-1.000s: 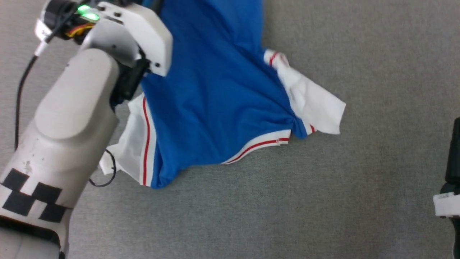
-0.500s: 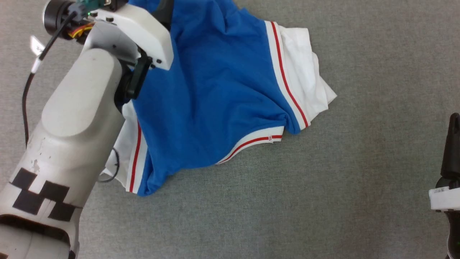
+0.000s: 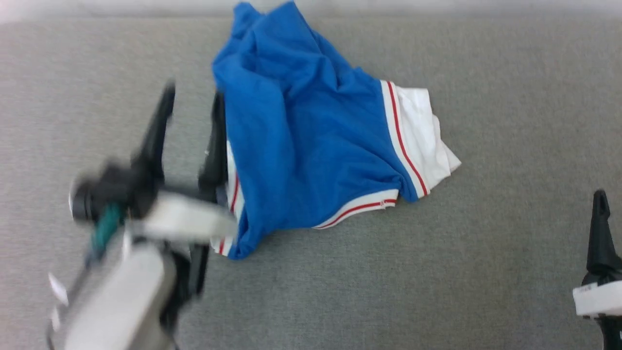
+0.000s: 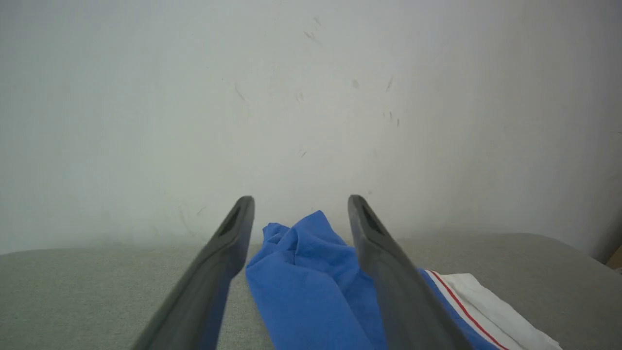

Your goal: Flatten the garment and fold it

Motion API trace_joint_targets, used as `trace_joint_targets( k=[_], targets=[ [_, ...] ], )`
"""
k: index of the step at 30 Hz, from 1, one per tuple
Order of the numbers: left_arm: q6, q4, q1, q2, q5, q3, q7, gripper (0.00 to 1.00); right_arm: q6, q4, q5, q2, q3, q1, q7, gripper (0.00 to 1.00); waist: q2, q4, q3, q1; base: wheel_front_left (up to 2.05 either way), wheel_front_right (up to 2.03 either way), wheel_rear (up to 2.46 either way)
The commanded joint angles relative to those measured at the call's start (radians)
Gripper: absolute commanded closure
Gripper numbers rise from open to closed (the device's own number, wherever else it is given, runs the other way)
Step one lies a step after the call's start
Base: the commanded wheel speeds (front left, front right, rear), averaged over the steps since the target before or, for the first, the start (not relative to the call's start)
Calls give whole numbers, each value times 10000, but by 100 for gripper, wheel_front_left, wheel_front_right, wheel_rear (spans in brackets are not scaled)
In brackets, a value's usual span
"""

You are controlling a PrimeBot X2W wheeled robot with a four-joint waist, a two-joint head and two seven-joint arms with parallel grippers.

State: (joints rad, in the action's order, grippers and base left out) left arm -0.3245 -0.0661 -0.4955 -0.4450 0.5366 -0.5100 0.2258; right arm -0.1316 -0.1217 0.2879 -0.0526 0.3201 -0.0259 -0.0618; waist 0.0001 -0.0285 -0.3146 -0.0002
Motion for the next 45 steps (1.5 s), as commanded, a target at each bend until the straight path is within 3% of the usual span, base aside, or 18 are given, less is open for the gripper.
trace_joint_targets(
  k=[1, 7, 11, 18, 24, 32, 40, 45],
  targets=[
    [-376, -491, 967, -27, -75, 77, 146, 0, 9, -10, 62, 24, -3, -184, 18, 0, -1, 624, 934, 2, 0, 0, 0],
    [-1479, -1580, 4393, 335, -27, 264, 335, 0, 9, -8, 194, 24, 28, -672, 33, 0, -1, 867, 1311, 2, 0, 0, 0],
    [-1585, -1732, 5247, 590, -37, 768, 354, 0, 9, -98, 202, 24, 10, -820, 58, 0, -1, 1039, 1370, 2, 0, 0, 0],
    [-831, -1117, 4378, -494, -614, 641, -319, 0, 9, -276, 167, 24, -114, -722, 188, 0, -1, 1087, 1123, 2, 0, 0, 0],
    [-83, -486, 2901, -888, -904, 197, -1301, 0, 9, -365, 109, 24, -147, -572, 281, 0, -1, 929, 731, 2, 0, 0, 0],
    [1288, 262, 1559, -557, -646, -1065, -3085, 0, 9, -426, 96, 24, -150, -413, 337, 0, -1, 690, 304, 2, 0, 0, 0],
    [1956, 1053, 1404, -112, -95, -1760, -4052, 0, 9, -400, 118, 24, -167, -299, 330, 0, -1, 538, 41, 2, 0, 0, 0],
    [2049, 1482, 1345, -56, -84, -2078, -4556, 0, 9, -401, 101, 24, -144, -274, 339, 0, -1, 562, -73, 2, 0, 0, 0]
  ],
)
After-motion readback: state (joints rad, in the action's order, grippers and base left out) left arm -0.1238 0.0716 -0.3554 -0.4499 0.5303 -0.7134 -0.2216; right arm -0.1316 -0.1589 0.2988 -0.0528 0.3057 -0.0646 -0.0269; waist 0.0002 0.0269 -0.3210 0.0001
